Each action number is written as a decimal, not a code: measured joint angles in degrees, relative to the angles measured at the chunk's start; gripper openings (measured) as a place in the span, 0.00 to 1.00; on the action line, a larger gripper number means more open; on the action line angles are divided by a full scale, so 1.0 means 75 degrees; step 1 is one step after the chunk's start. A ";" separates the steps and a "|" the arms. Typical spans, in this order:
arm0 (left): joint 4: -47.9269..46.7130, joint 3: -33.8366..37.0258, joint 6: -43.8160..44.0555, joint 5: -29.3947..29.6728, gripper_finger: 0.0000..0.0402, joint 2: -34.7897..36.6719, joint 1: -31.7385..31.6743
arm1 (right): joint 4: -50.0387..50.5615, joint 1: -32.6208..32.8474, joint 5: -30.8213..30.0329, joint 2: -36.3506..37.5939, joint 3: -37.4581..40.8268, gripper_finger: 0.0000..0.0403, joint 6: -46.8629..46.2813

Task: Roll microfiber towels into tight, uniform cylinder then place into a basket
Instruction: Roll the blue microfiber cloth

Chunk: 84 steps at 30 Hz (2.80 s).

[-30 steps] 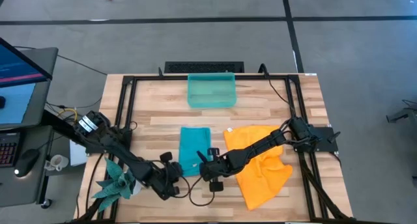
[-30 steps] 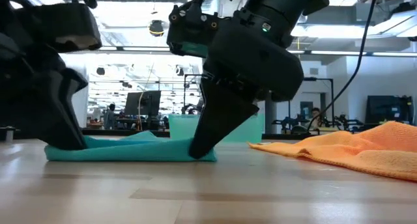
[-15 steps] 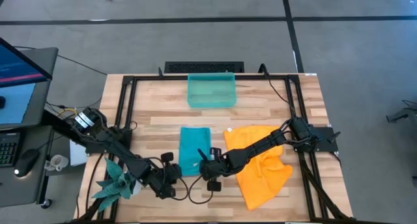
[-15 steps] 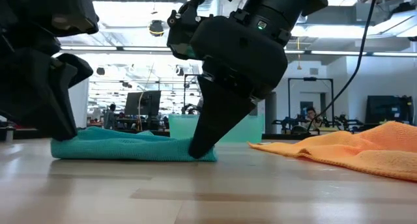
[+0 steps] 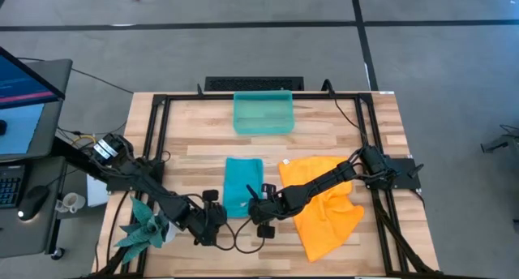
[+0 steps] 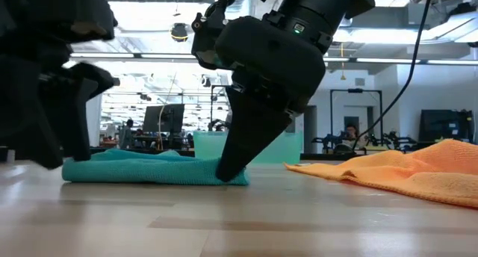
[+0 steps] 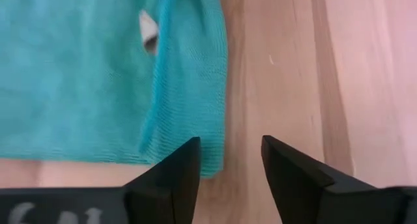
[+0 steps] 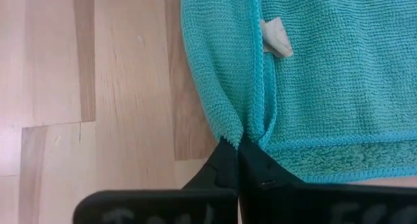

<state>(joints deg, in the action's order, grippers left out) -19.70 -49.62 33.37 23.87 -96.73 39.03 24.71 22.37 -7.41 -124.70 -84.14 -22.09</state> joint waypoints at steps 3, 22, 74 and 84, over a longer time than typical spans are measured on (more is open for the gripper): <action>-0.0584 -0.0308 -0.0308 0.0262 0.37 0.0006 0.0095 | 0.0005 0.0000 0.0012 0.0000 0.0000 0.02 0.0000; 0.0189 -0.0129 -0.1767 0.0858 0.33 0.0015 0.0215 | 0.0012 0.0017 0.0271 0.0003 0.0000 0.02 -0.0001; -0.0056 -0.0637 0.1544 -0.2669 0.01 -0.0224 -0.0633 | -0.0782 0.0510 0.1906 -0.0039 -0.0064 0.02 0.0162; -0.0591 -0.0820 0.3494 -0.4245 0.01 -0.0101 -0.1226 | -0.0749 0.0600 0.2194 -0.0058 -0.0350 0.02 -0.0051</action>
<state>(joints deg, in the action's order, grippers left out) -24.14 -55.77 59.57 -7.97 -97.48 29.84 19.09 26.87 9.05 -125.14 -86.76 -22.47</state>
